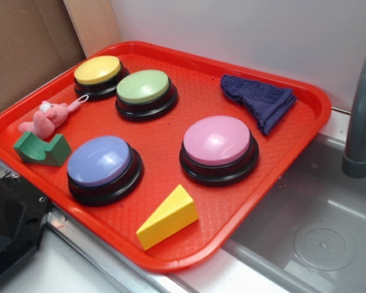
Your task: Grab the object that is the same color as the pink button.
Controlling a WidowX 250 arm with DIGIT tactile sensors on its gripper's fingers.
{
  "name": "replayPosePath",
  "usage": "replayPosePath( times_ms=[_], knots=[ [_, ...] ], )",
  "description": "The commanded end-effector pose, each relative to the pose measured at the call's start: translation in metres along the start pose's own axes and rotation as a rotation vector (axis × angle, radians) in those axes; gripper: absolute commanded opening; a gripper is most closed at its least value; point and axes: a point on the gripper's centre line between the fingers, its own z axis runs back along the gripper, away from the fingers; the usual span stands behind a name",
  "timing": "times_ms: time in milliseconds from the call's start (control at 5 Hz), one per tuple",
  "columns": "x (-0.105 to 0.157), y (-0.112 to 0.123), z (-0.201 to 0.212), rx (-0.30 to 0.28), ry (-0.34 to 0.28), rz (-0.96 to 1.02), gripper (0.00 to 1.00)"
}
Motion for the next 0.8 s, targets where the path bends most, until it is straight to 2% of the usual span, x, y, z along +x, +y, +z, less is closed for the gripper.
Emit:
replayPosePath(
  times_ms=[0, 200, 400, 600],
  knots=[
    [0.0, 0.0, 0.0, 0.0, 0.0, 0.0, 1.0],
    [0.013, 0.024, -0.033, -0.003, -0.052, 0.128, 1.0],
    [0.027, 0.046, -0.07, 0.062, -0.097, 0.263, 1.0],
    [0.035, 0.071, -0.114, 0.17, -0.094, 0.371, 1.0]
  ],
)
